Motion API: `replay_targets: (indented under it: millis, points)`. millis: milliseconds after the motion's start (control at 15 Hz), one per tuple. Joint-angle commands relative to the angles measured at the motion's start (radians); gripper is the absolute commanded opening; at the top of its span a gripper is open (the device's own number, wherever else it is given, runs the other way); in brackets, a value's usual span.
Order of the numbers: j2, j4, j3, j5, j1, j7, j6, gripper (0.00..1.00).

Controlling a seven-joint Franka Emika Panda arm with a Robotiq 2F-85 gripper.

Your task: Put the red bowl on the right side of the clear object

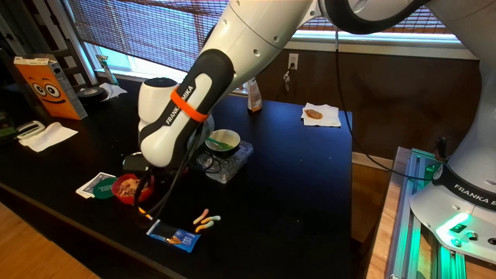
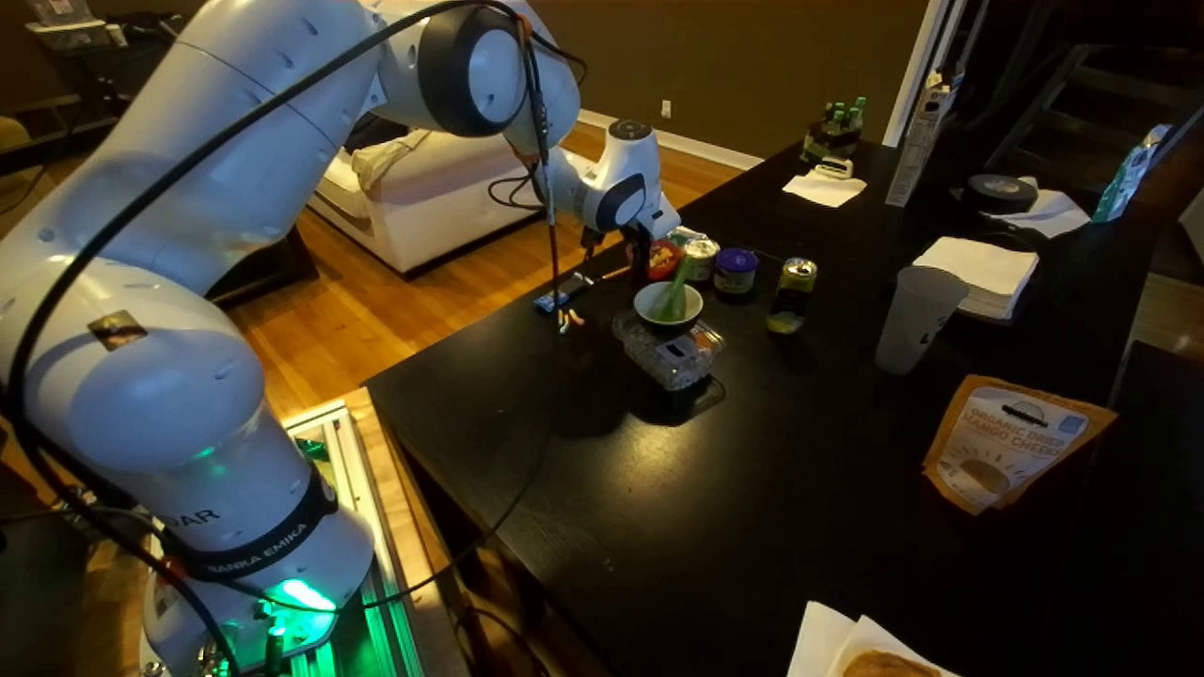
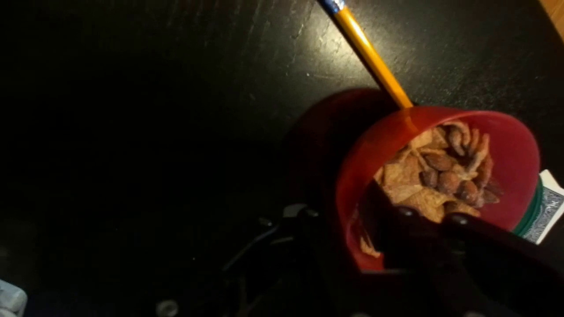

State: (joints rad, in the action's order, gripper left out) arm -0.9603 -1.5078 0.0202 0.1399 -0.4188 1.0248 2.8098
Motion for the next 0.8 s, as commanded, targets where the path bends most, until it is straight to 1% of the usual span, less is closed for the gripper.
replay_targets:
  millis: [0,200,400,467,600,733]
  points:
    - [-0.010,0.011,0.010,0.019,0.003,-0.009,-0.013,0.00]
    - [0.039,-0.016,0.007,0.020,0.000,-0.003,-0.032,0.00]
    - [0.145,-0.094,-0.015,0.000,-0.014,-0.003,-0.063,0.01]
    - [0.193,-0.131,-0.026,-0.007,-0.017,0.001,-0.087,0.01]
    - [0.288,-0.202,-0.070,-0.032,-0.035,0.035,-0.151,0.01]
    - [0.395,-0.285,-0.093,-0.053,-0.034,0.055,-0.215,0.01]
